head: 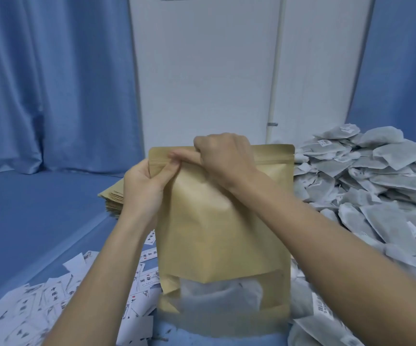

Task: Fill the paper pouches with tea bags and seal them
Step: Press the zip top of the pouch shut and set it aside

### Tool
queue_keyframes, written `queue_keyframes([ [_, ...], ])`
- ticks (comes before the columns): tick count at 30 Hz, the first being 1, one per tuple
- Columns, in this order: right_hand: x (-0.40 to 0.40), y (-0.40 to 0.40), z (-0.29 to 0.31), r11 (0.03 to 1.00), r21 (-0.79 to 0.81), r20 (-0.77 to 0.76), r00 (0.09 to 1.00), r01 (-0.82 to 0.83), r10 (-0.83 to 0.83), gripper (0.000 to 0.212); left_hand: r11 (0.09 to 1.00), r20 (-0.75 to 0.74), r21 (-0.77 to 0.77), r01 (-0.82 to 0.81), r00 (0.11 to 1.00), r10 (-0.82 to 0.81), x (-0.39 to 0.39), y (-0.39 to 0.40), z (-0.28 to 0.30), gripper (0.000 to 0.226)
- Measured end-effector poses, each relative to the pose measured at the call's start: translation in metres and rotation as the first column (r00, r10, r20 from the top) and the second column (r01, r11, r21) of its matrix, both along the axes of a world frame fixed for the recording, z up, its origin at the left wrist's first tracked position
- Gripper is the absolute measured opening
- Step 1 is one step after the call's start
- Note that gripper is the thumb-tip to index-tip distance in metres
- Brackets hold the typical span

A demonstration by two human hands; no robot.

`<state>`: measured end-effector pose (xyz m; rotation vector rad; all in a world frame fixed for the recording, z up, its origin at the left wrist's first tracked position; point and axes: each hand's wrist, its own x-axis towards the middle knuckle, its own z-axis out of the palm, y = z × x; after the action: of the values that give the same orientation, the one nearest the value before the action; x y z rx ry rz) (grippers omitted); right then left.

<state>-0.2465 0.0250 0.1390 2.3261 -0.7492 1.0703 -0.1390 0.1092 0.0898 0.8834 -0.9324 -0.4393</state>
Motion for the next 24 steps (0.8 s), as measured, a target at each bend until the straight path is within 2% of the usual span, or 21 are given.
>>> queue_keyframes([
  [3, -0.013, -0.009, 0.003, 0.997, 0.029, -0.011, 0.998, -0.067, 0.067, 0.060, 0.999, -0.014, 0.031, -0.010, 1.000, 0.010, 0.007, 0.003, -0.002, 0.004],
  [7, -0.044, -0.023, 0.004, 0.988, 0.029, 0.074, 0.985, 0.153, -0.155, 0.070, 1.000, -0.041, 0.024, 0.001, 0.999, 0.000, 0.014, 0.002, -0.001, 0.004],
  [10, -0.056, -0.028, 0.002, 0.986, 0.018, 0.116, 0.979, 0.166, -0.167, 0.069, 1.000, -0.055, 0.015, 0.012, 0.998, -0.011, 0.014, 0.001, -0.003, 0.003],
  [15, -0.068, -0.036, 0.004, 0.961, 0.188, 0.261, 0.933, 0.201, -0.247, 0.071, 0.999, -0.084, -0.019, 0.027, 0.996, -0.029, 0.018, 0.001, -0.006, 0.005],
  [17, -0.067, -0.037, 0.002, 0.958, 0.218, 0.306, 0.919, 0.186, -0.248, 0.071, 0.996, -0.057, -0.008, 0.085, 0.995, -0.085, 0.018, 0.001, -0.009, 0.016],
  [19, -0.069, -0.041, 0.003, 0.950, 0.262, 0.390, 0.882, 0.168, -0.264, 0.071, 0.983, 0.015, 0.113, 0.143, 0.989, -0.145, 0.023, 0.001, -0.018, 0.041],
  [21, -0.074, -0.047, 0.005, 0.942, 0.325, 0.505, 0.828, 0.080, -0.244, 0.070, 0.935, 0.077, 0.325, 0.144, 0.981, -0.178, 0.028, 0.003, -0.033, 0.062],
  [22, -0.076, -0.051, 0.004, 0.940, 0.339, 0.546, 0.807, 0.032, -0.224, 0.068, 0.907, 0.089, 0.394, 0.148, 0.976, -0.198, 0.029, 0.002, -0.042, 0.064],
  [24, -0.076, -0.057, 0.001, 0.913, 0.394, 0.607, 0.775, -0.101, -0.176, 0.059, 0.895, 0.060, 0.416, 0.163, 0.977, -0.205, 0.029, -0.002, -0.053, 0.053],
])
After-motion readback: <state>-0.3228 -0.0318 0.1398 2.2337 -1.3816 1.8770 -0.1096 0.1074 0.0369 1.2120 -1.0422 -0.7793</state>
